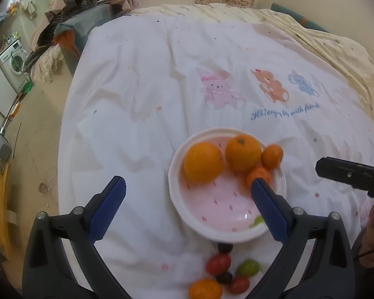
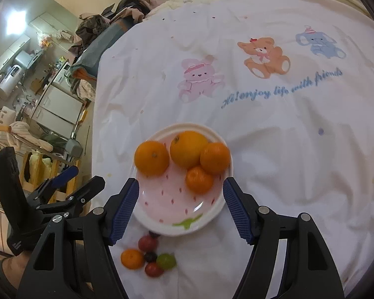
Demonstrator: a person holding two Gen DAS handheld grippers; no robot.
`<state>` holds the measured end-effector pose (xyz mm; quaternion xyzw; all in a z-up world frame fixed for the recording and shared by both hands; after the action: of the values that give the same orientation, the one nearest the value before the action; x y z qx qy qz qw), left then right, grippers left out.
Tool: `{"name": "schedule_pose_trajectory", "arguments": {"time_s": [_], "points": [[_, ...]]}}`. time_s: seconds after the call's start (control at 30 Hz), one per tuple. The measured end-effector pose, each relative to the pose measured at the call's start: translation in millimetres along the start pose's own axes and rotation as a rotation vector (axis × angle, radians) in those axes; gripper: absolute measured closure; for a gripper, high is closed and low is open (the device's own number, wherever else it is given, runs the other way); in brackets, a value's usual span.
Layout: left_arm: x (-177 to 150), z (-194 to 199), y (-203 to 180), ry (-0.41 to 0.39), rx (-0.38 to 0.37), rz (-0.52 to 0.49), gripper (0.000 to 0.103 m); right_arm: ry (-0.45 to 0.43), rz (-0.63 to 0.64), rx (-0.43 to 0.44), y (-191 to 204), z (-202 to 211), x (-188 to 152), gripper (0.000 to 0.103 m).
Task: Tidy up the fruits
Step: 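Withdraw both tools from the plate toward the tomatoes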
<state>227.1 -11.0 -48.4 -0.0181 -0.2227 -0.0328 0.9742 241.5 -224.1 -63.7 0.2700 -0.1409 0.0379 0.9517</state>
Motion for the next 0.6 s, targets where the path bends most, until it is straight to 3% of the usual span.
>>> {"name": "schedule_pose_trajectory", "arguments": {"time_s": [0.6], "points": [[-53,29,15,-0.003,-0.008,0.068,0.004,-0.025,-0.067,-0.019,-4,23,-70,0.03]]}}
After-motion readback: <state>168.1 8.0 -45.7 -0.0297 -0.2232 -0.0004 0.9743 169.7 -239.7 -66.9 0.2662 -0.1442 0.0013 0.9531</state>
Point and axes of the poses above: each gripper's, at about its wrist camera, not at the fingertips, and z roughly against the way its jaws point, y to its left, x to its top, the point moved 3 cm from there along -z, roughly the way its jaws point, and after that the axes turned 7 degrees about y, right-handed, at the moved point
